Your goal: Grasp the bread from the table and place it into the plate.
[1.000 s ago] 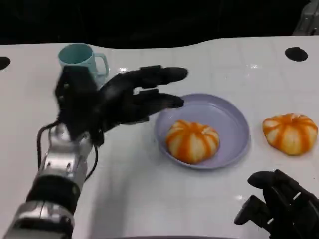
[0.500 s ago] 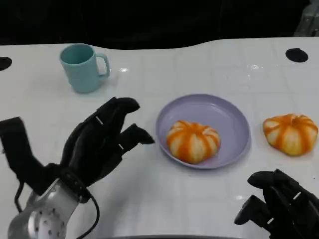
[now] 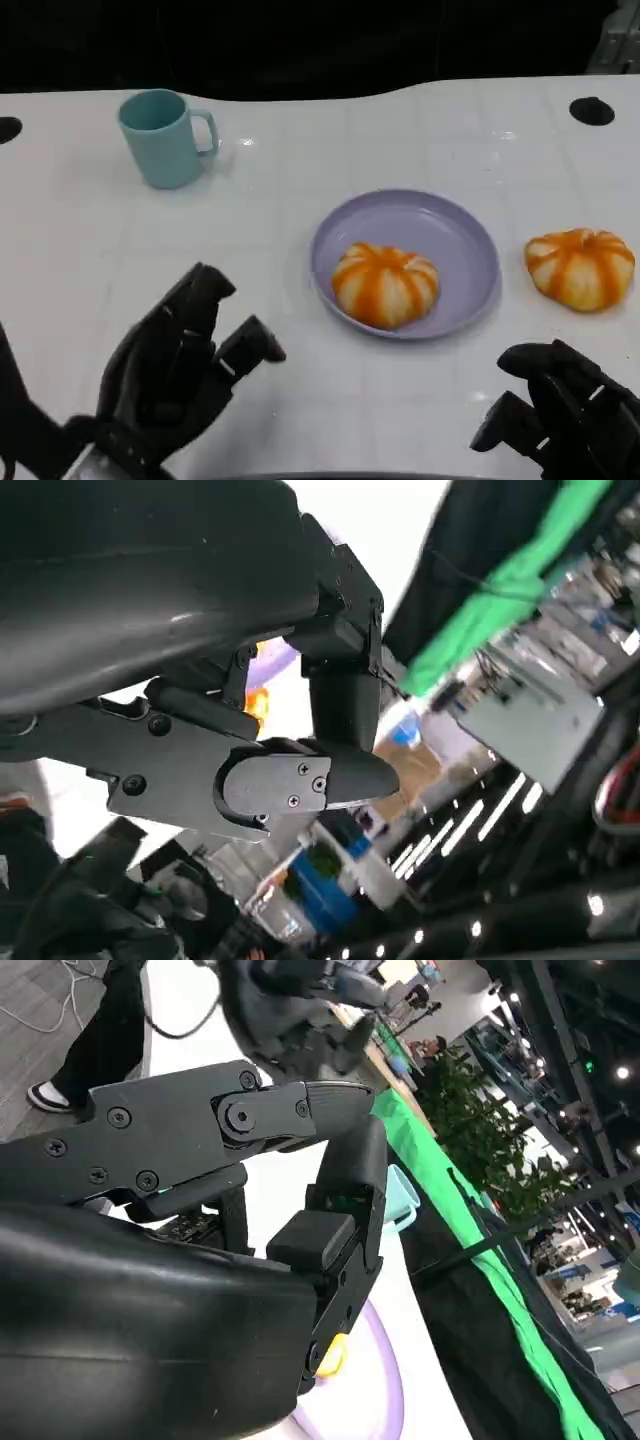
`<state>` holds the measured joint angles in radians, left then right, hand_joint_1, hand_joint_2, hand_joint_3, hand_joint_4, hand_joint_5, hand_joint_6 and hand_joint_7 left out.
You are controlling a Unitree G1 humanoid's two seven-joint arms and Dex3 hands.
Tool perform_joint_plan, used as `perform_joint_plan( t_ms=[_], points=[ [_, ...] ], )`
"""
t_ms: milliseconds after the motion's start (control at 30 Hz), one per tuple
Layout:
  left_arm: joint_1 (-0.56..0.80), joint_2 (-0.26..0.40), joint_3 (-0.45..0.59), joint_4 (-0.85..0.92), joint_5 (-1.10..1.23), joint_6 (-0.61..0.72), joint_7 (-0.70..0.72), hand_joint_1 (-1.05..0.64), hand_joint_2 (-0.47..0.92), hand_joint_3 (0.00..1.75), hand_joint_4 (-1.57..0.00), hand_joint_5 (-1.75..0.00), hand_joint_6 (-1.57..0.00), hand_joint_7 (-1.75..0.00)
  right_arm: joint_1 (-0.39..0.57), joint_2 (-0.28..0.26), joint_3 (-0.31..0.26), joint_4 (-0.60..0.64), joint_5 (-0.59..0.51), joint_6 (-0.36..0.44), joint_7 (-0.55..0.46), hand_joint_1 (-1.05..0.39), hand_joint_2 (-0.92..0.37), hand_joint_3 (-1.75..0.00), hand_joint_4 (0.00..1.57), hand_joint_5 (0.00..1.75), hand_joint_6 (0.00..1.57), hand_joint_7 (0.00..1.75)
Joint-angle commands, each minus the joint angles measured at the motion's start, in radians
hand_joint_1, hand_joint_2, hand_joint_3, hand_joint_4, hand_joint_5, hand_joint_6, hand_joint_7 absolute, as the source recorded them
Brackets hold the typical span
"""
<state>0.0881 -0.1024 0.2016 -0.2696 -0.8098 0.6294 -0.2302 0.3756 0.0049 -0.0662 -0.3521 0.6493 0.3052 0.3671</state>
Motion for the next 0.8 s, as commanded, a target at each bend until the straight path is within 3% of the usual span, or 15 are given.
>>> perform_joint_plan(
  t_ms=[33,233,467,800],
  points=[
    [0.039,0.003,0.010,-0.002,-0.021,-0.015,-0.001,-0.55,0.92,0.31,-0.77,-1.75,-0.55,-1.75,-0.003,-0.011,-0.010,0.000,0.006,-0.003,0.003,-0.55,-0.92,-0.22,0.58,1.52,0.69,0.94],
    [0.077,0.027,-0.007,0.001,0.002,-0.031,-0.018,-0.58,0.92,0.32,-0.78,-1.75,-0.57,-1.75,0.000,-0.015,-0.011,-0.006,-0.003,0.003,-0.012,-0.57,-0.92,-0.20,0.58,1.51,0.69,0.95],
    [0.087,0.072,-0.068,0.065,0.122,-0.161,-0.118,-0.56,0.92,0.41,-0.78,-1.75,-0.59,-1.75,0.002,-0.019,-0.017,0.016,0.002,-0.021,0.025,-0.55,-0.92,-0.22,0.58,1.49,0.67,0.94],
    [0.084,0.068,-0.072,0.081,0.132,-0.156,-0.090,-0.55,0.92,0.41,-0.80,-1.75,-0.60,-1.75,0.011,-0.017,-0.014,0.026,-0.031,-0.040,0.028,-0.58,-0.92,-0.21,0.60,1.53,0.70,1.02]
  ],
)
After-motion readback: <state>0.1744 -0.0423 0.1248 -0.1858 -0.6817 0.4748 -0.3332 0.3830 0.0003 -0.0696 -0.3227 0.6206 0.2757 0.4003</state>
